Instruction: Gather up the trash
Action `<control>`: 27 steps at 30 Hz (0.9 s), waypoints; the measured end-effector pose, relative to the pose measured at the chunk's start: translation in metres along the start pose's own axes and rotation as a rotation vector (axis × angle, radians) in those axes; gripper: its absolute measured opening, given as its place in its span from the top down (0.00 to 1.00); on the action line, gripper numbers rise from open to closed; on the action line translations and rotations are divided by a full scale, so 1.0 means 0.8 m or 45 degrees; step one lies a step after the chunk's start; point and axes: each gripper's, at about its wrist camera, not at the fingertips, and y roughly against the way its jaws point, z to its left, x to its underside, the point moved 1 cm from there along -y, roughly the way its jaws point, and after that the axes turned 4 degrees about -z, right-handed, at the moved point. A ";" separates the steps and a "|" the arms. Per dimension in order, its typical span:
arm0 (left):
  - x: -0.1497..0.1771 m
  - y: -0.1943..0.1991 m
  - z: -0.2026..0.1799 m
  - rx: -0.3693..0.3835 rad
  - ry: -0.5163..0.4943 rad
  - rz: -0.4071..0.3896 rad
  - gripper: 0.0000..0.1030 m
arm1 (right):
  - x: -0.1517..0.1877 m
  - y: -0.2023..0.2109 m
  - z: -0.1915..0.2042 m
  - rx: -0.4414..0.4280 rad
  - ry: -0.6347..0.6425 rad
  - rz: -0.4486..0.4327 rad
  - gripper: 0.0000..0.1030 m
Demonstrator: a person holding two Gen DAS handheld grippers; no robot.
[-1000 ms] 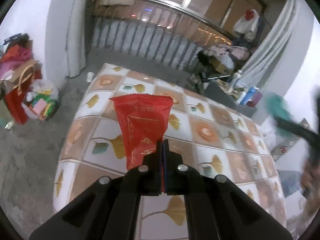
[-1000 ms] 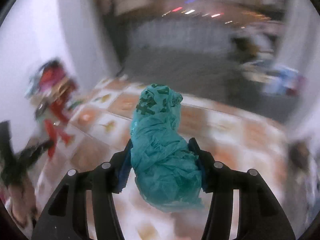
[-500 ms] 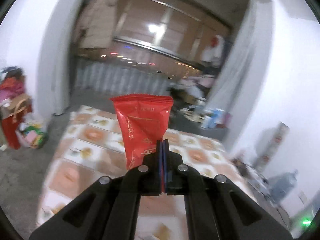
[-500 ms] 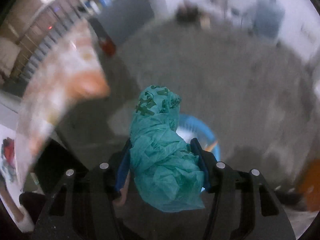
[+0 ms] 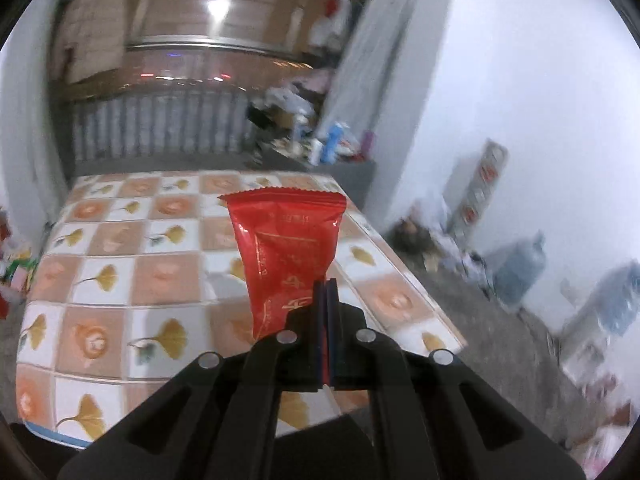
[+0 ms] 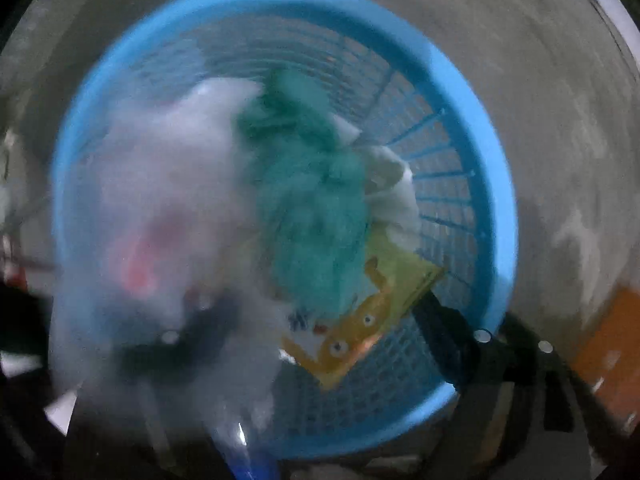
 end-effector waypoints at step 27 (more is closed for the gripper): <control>0.296 -0.260 -0.248 0.199 -0.350 1.123 0.41 | 0.047 0.233 -0.031 -0.287 -0.070 -0.554 0.10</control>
